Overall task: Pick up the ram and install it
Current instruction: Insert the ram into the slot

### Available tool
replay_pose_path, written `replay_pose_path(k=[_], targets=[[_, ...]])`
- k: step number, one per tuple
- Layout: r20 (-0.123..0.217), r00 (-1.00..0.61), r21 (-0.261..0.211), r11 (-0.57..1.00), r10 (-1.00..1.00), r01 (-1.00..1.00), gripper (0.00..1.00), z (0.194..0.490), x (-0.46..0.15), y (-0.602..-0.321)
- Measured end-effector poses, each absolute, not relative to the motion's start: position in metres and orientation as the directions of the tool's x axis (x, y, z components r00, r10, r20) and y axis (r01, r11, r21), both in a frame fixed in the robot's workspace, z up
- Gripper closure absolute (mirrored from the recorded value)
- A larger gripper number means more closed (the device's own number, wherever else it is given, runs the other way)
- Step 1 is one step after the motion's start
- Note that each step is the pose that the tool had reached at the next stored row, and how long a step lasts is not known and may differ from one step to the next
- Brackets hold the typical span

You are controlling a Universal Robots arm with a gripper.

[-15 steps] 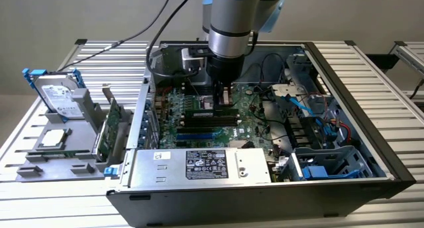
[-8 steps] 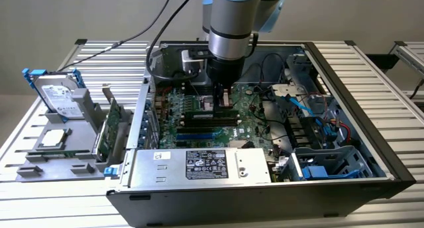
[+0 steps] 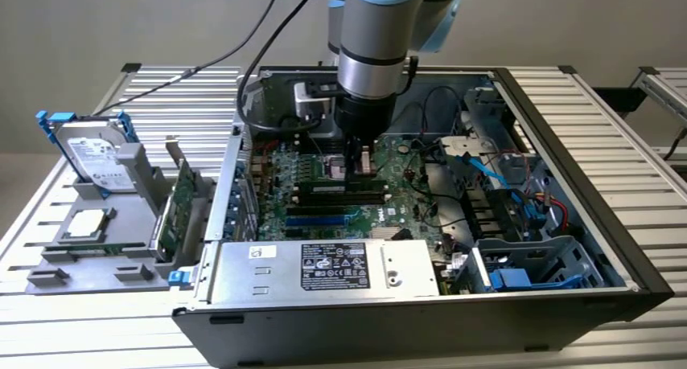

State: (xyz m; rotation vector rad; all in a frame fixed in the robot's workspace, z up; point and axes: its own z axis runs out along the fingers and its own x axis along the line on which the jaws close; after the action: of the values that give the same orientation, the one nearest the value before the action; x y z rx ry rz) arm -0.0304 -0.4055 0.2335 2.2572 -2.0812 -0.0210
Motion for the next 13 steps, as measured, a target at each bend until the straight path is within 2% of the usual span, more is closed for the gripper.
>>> replay_pose_path(k=[13], targets=[[0.038,0.072,0.062,-0.069,-0.997,-0.996,0.86,0.2279,-0.0308,-0.4056]])
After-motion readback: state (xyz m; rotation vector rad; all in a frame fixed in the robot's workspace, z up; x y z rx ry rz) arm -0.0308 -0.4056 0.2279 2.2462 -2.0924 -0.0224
